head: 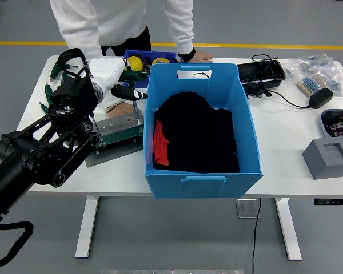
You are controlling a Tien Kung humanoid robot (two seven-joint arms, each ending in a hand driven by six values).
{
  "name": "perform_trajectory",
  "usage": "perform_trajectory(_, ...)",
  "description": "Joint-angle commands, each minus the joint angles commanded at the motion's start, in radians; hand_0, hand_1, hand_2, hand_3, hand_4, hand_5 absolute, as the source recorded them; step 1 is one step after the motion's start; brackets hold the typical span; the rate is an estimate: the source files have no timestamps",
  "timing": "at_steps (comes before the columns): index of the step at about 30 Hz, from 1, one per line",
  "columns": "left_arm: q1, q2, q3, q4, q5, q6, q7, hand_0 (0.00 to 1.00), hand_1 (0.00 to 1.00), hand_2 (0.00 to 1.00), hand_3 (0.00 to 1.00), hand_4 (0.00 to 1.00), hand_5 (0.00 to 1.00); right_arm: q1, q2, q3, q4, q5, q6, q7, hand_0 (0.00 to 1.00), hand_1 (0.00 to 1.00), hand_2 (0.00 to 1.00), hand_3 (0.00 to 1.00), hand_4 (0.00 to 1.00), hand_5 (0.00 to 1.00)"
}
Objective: Lift tool from toolbox,place it in box,lift tool from toolbox,place it in box
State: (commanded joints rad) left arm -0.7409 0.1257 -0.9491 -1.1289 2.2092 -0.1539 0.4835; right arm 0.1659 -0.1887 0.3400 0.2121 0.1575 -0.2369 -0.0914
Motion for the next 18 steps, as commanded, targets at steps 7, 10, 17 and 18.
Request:
perform_trajectory(7,0.007,-0.019,0.001,0.029,0.006,0.000,0.002,0.538,0.557,0.528,0.541,0.998,0.661,-0.002,0.000,0.010,0.001,-0.022,-0.001,-0.005,0.641,0.621,0.702,0.550,0.780,0.669)
perform_trajectory(10,0.005,-0.024,0.005,0.039,0.009,0.006,0.000,0.538,0.557,0.528,0.541,0.998,0.661,-0.002,-0.001,0.013,0.001,-0.028,-0.001,-0.006,0.641,0.621,0.702,0.550,0.780,0.669)
perform_trajectory(17,-0.005,-0.027,0.018,0.060,0.023,0.015,0.002,0.465,0.446,0.426,0.444,0.998,0.665,-0.001,-0.001,0.014,0.002,-0.029,-0.003,-0.006,0.641,0.622,0.703,0.549,0.779,0.669)
perform_trajectory(18,-0.007,-0.027,0.019,0.063,0.025,0.016,0.002,0.422,0.346,0.352,0.378,0.998,0.671,0.000,-0.001,0.015,0.002,-0.030,-0.003,-0.006,0.641,0.622,0.703,0.549,0.779,0.670)
